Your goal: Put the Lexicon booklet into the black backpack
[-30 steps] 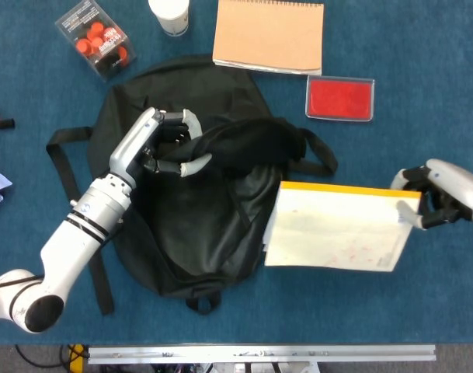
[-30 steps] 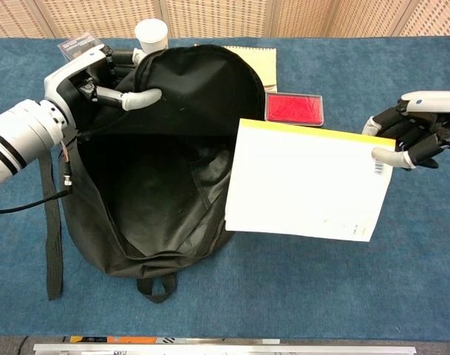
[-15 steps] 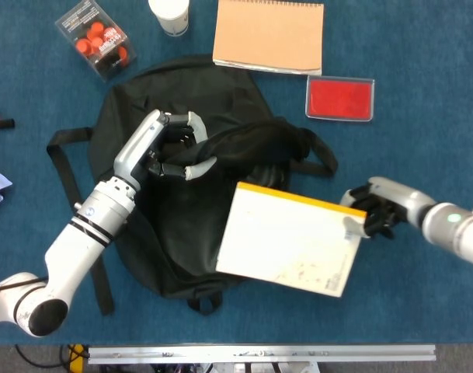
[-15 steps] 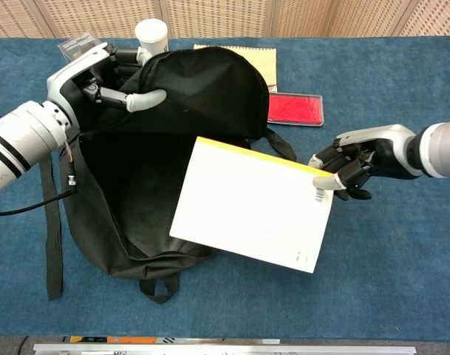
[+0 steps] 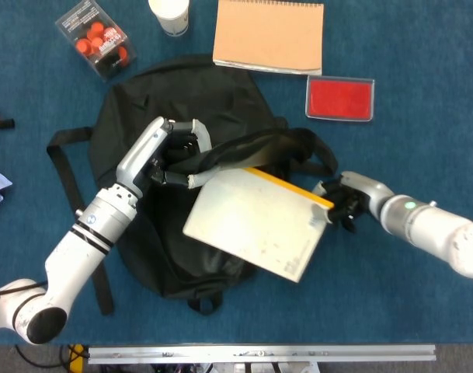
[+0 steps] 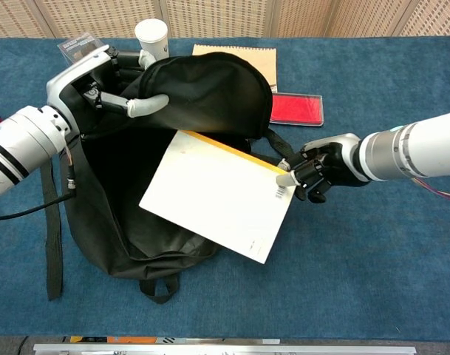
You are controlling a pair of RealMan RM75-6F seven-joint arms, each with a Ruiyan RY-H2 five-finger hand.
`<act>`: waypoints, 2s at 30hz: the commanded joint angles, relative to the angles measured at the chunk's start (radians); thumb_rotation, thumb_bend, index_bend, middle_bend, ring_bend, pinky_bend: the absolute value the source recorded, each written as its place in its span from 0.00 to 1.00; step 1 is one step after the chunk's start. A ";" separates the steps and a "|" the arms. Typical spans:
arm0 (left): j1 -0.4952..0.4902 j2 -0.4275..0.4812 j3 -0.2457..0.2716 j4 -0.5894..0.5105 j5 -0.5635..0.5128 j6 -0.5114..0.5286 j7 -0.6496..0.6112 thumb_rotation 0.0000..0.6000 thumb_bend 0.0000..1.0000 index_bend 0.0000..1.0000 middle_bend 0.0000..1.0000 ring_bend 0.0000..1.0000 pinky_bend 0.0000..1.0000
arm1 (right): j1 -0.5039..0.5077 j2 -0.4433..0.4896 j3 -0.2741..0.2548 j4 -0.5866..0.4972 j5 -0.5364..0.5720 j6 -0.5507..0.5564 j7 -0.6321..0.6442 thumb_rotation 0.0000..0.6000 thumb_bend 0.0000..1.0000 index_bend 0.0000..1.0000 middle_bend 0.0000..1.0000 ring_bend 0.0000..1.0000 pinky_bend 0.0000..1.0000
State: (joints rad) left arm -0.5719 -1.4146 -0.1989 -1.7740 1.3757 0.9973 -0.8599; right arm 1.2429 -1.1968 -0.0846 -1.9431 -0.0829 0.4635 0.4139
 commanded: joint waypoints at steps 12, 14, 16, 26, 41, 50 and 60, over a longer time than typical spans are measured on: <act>-0.001 -0.010 0.027 -0.012 0.010 -0.003 0.048 1.00 0.28 0.64 0.68 0.66 0.60 | -0.002 -0.139 0.152 0.043 0.118 0.143 0.073 1.00 0.41 0.89 0.85 0.69 0.81; -0.004 -0.011 0.023 -0.014 -0.001 -0.009 0.053 1.00 0.28 0.64 0.68 0.66 0.59 | -0.014 -0.171 0.182 0.036 0.128 0.211 0.085 1.00 0.41 0.89 0.85 0.69 0.81; -0.008 -0.011 0.016 -0.016 -0.019 -0.017 0.054 1.00 0.28 0.63 0.68 0.66 0.59 | -0.028 -0.208 0.210 0.031 0.136 0.280 0.095 1.00 0.41 0.89 0.85 0.69 0.81; -0.012 0.004 -0.007 -0.039 -0.081 -0.048 0.053 1.00 0.28 0.63 0.67 0.65 0.59 | -0.120 -0.361 0.305 0.037 0.088 0.474 0.078 1.00 0.41 0.89 0.83 0.66 0.81; -0.001 0.031 -0.027 -0.070 -0.131 -0.070 0.063 1.00 0.28 0.60 0.62 0.60 0.58 | -0.279 -0.364 0.349 0.025 -0.069 0.337 -0.006 1.00 0.34 0.52 0.47 0.31 0.47; -0.003 0.036 -0.038 -0.079 -0.149 -0.090 0.062 1.00 0.28 0.58 0.61 0.60 0.56 | -0.356 -0.277 0.346 0.019 -0.176 0.172 -0.012 1.00 0.11 0.23 0.24 0.13 0.35; -0.001 0.037 -0.051 -0.075 -0.172 -0.107 0.060 1.00 0.28 0.57 0.61 0.60 0.56 | -0.397 -0.178 0.337 0.005 -0.266 0.066 -0.015 1.00 0.01 0.08 0.16 0.08 0.35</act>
State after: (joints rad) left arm -0.5735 -1.3780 -0.2497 -1.8489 1.2043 0.8913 -0.7996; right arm 0.8511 -1.3853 0.2553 -1.9369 -0.3364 0.5432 0.3997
